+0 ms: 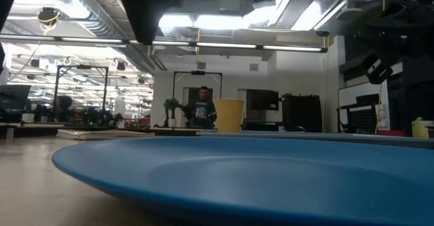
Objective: Pick and place plate/cup/fork/spoon on tray
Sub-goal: Put the blue plate on the tray to the right side of the yellow cup
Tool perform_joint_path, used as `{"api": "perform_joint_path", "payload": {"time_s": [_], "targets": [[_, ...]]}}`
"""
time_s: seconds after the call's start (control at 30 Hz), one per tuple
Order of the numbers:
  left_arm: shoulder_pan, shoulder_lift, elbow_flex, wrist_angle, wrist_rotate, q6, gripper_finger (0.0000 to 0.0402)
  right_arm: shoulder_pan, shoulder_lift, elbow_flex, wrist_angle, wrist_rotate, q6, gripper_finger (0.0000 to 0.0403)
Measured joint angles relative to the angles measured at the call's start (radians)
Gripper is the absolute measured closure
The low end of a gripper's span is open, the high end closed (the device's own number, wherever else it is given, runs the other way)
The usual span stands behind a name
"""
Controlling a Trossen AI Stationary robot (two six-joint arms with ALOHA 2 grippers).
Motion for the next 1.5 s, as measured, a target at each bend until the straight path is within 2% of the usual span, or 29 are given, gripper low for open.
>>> {"api": "perform_joint_path", "payload": {"time_s": [0.1,0.27,0.37,0.53,0.73,0.93,1.1,1.37,1.5], "targets": [[0.036,-0.174,-0.169,0.155,-0.032,-0.082,0.0307,0.000,0.002,0.000,0.004,0.000,-0.001,0.0301],[0.058,-0.379,-0.433,0.581,0.008,-0.281,0.0307,0.000,0.002,0.000,0.003,0.001,-0.002,0.0301],[0.051,-0.432,-0.546,0.832,0.077,-0.306,0.0307,0.000,0.002,0.000,0.003,0.001,-0.002,0.0301],[0.029,-0.417,-0.652,1.048,0.120,-0.367,0.0307,0.000,0.002,0.000,0.003,0.001,-0.003,0.0301],[0.011,-0.316,-0.674,1.093,0.105,-0.374,0.0307,0.000,0.005,0.000,0.004,0.002,-0.005,0.0301],[0.010,-0.211,-0.674,1.093,0.145,-0.380,0.0307,0.000,0.010,0.000,0.002,0.002,-0.006,0.0301],[0.010,-0.153,-0.674,1.096,0.151,-0.450,0.0307,0.000,0.010,0.000,0.003,0.002,-0.006,0.0301],[0.002,-0.107,-0.674,1.167,0.204,-0.471,0.0307,0.000,0.010,0.000,0.003,0.002,-0.007,0.0301],[0.003,-0.107,-0.673,1.166,0.192,-0.480,0.0307,0.000,0.010,0.000,0.003,0.002,-0.007,0.0301]]}}
